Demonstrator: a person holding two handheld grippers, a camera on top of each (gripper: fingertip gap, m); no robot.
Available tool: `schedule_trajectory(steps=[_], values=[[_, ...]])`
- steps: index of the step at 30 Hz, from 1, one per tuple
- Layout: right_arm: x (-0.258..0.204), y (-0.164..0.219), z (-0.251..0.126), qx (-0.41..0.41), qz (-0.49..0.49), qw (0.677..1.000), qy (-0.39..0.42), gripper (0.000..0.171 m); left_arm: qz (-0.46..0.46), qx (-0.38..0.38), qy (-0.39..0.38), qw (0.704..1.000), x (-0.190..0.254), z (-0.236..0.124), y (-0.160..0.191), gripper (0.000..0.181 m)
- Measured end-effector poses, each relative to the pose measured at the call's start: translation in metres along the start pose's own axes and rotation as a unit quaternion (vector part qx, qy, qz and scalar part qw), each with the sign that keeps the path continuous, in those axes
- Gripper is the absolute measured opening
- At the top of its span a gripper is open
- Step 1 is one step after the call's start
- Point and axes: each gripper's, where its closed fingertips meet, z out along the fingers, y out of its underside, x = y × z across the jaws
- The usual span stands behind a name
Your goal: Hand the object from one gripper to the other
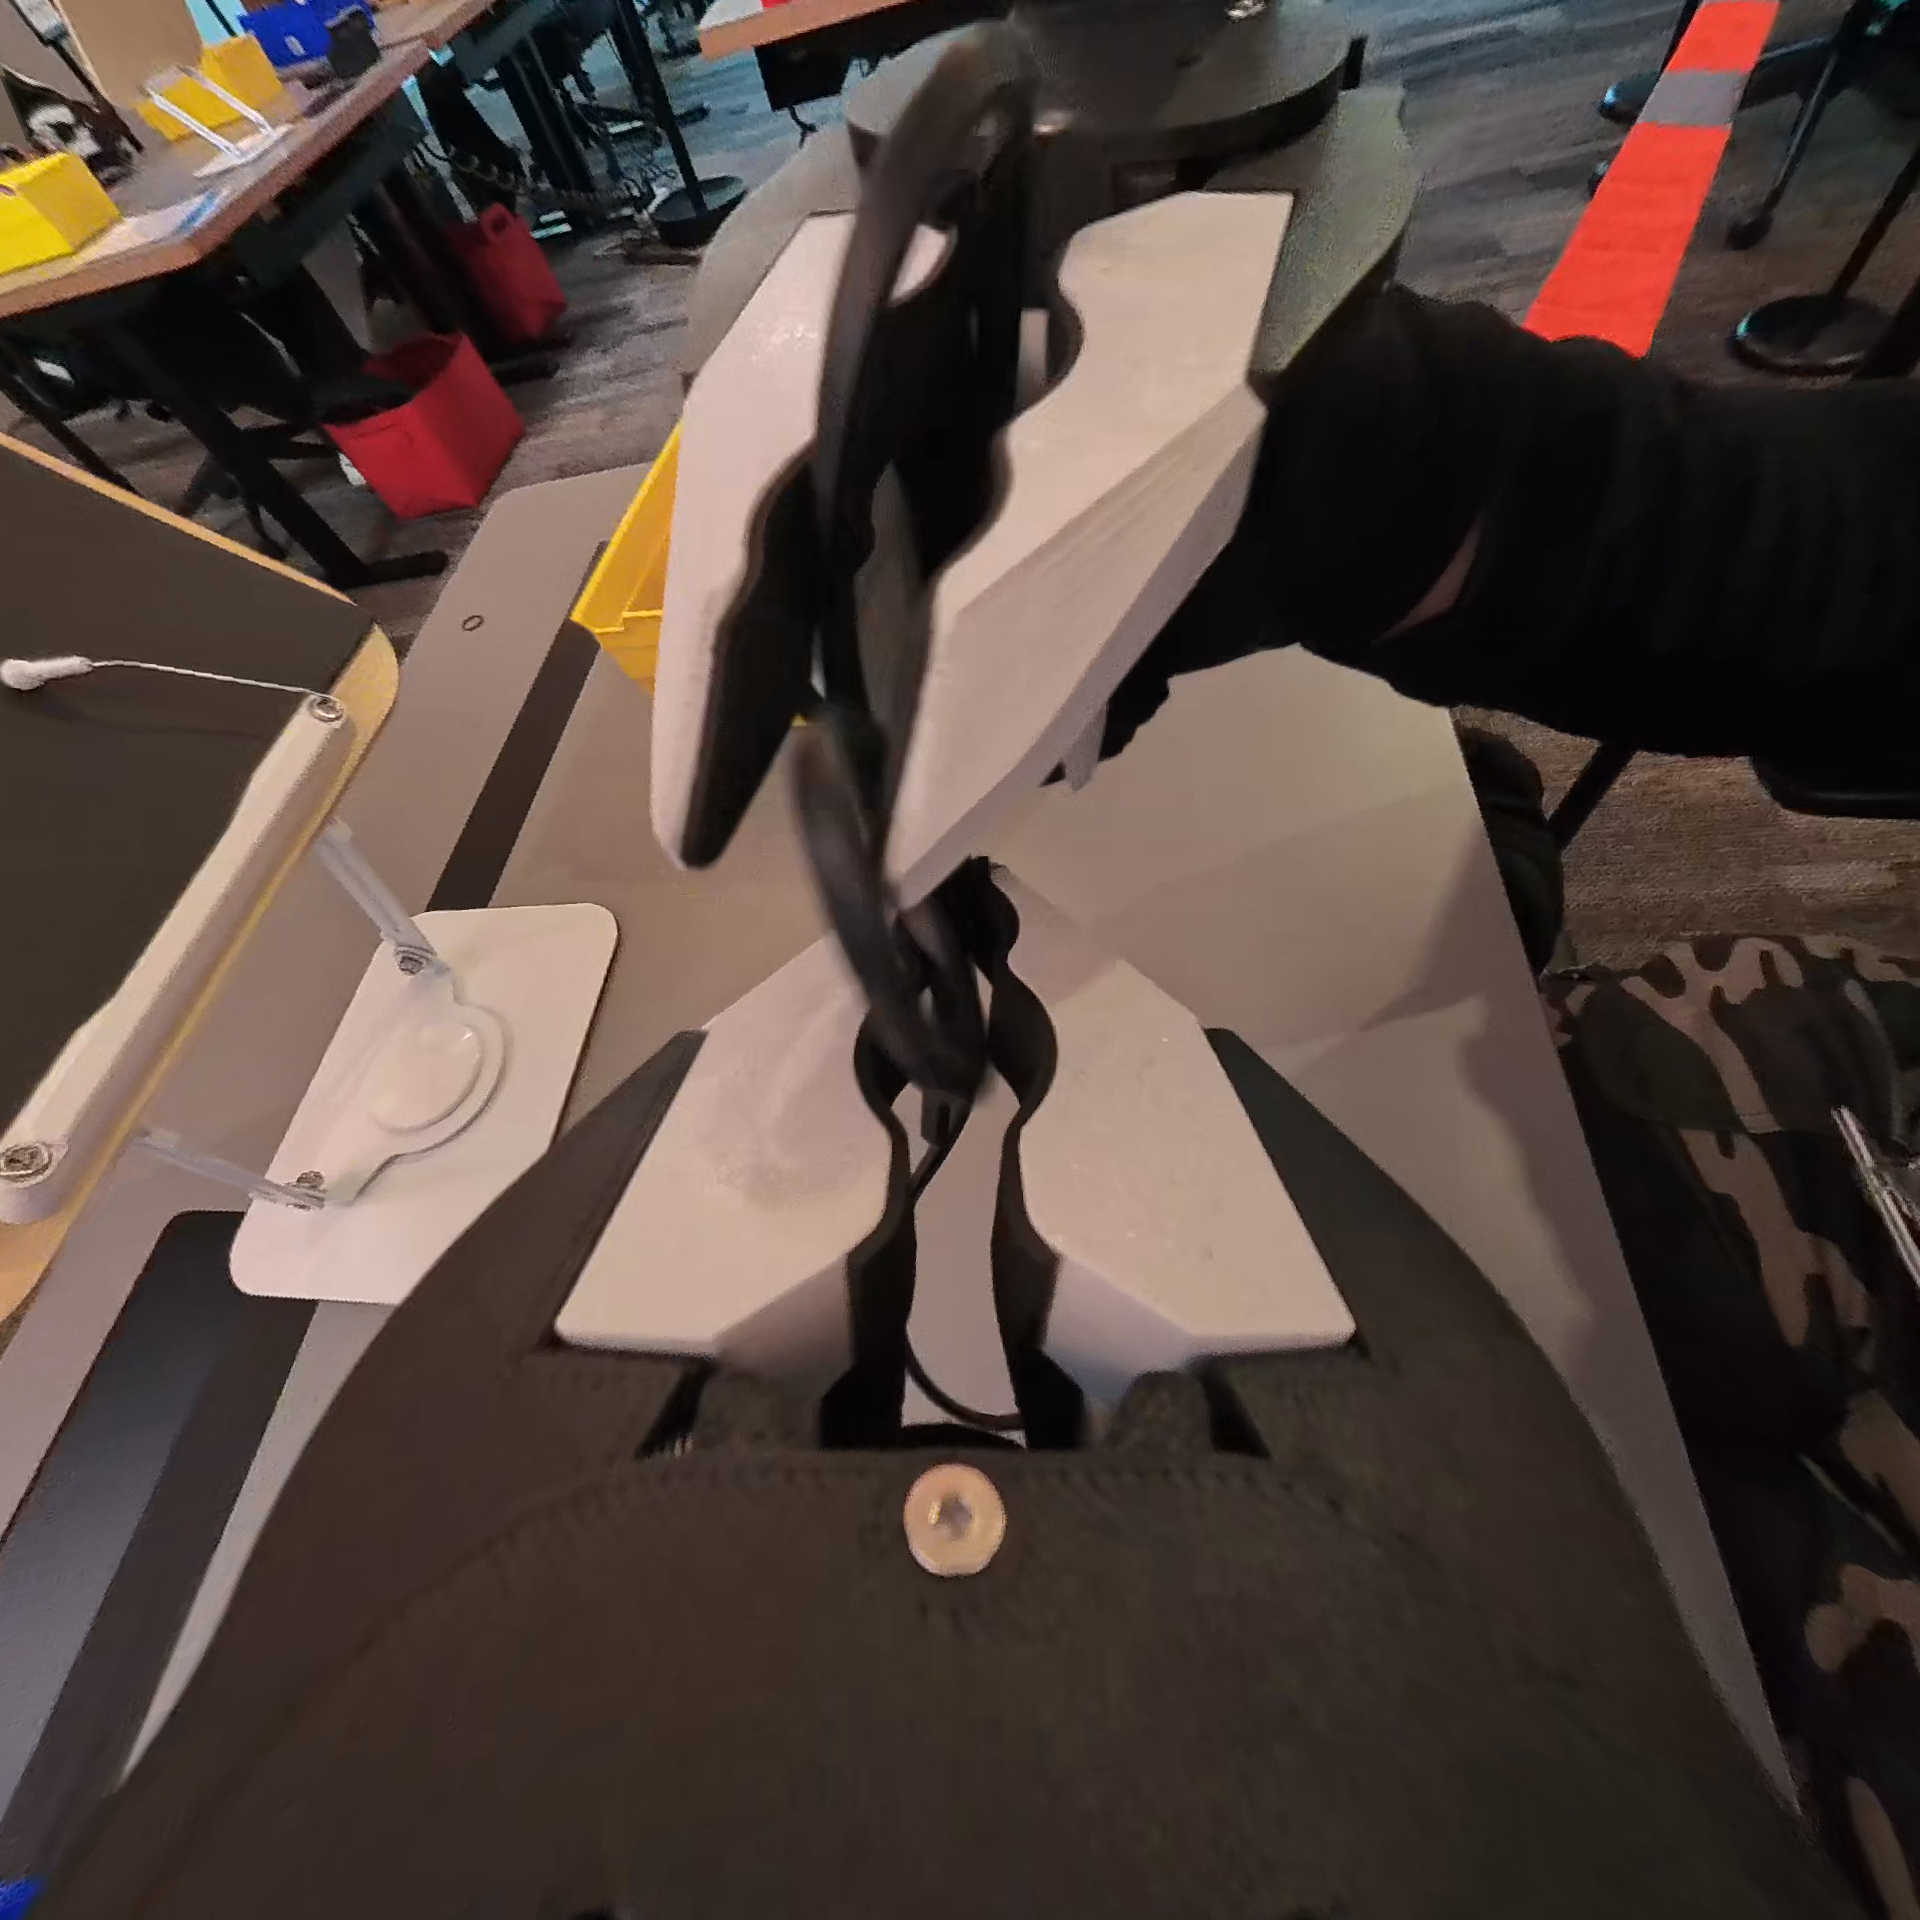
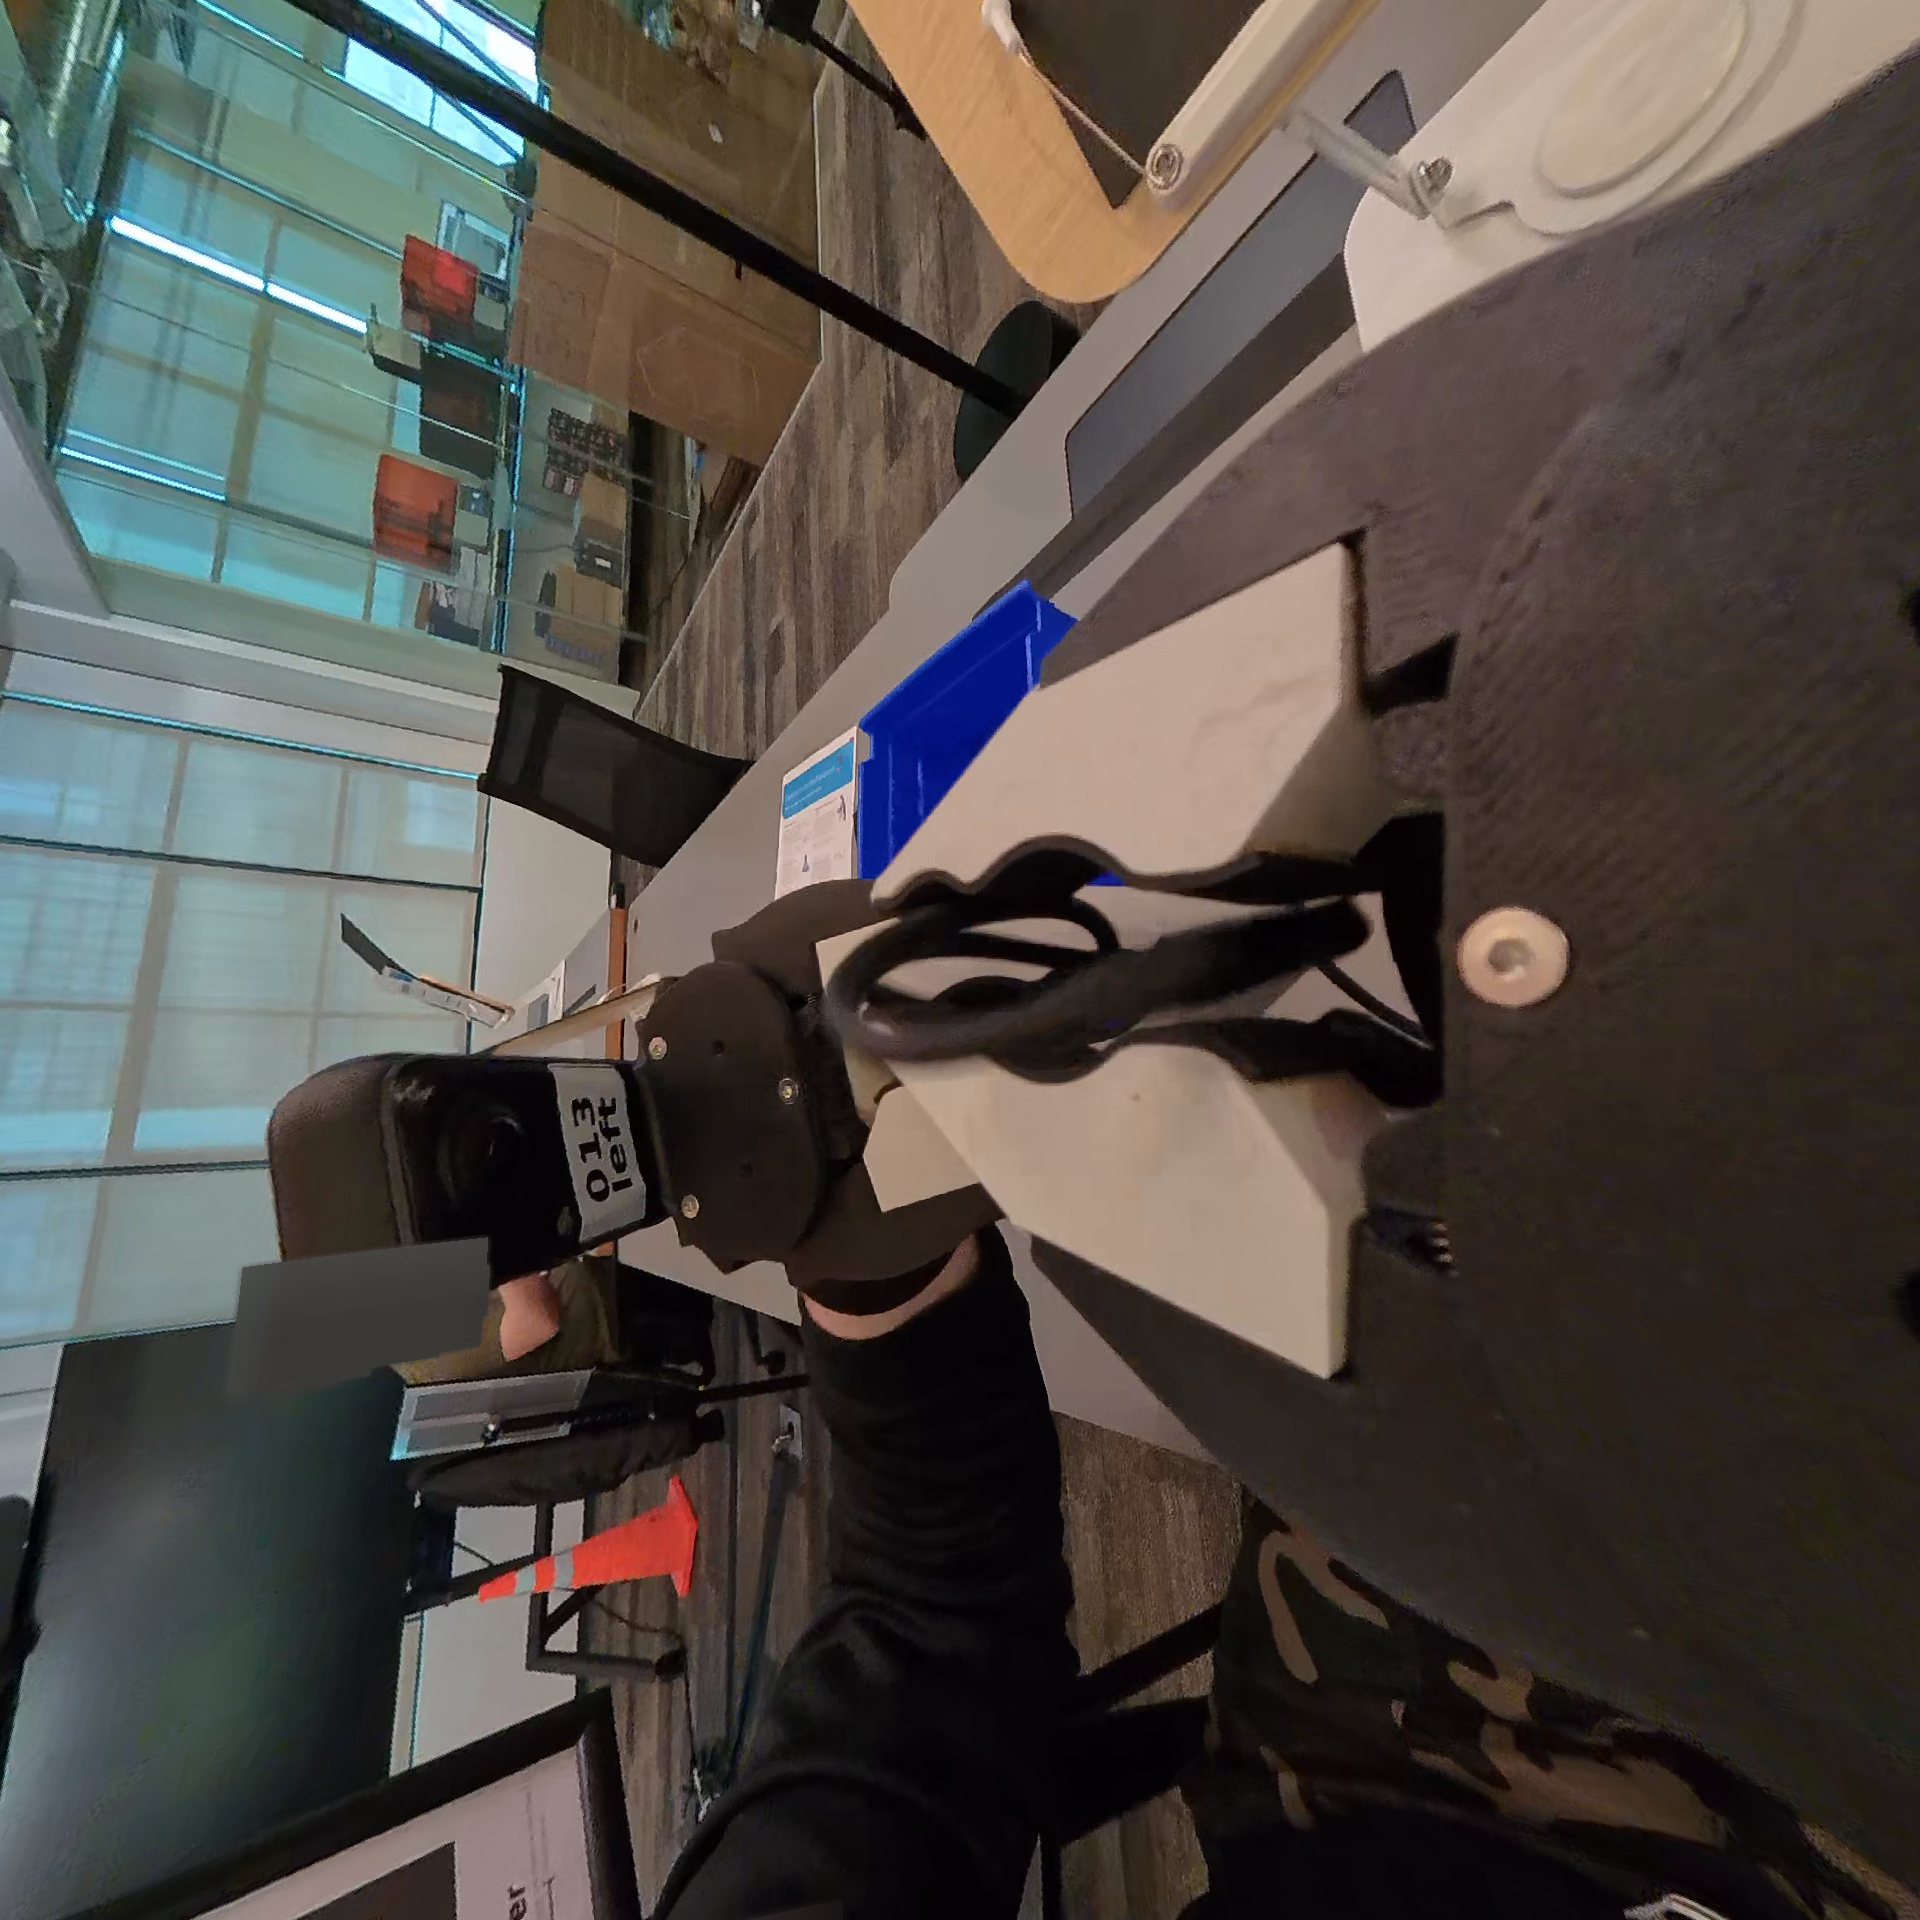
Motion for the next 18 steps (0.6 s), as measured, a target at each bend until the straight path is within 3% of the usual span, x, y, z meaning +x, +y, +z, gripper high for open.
schedule_trajectory(steps=[6,11,18], values=[[0.010,-0.002,-0.005,-0.005,-0.015,0.999,0.031,0.048,-0.041,0.036,-0.006,0.998,-0.010,-0.009,-0.010,0.002],[0.021,0.006,-0.001,-0.030,0.013,0.997,0.066,0.084,-0.038,0.011,-0.133,0.990,-0.046,-0.016,-0.004,0.002],[0.033,0.012,0.015,-0.029,0.043,0.991,0.123,0.091,-0.008,-0.056,-0.241,0.969,-0.062,-0.014,0.008,0.002]])
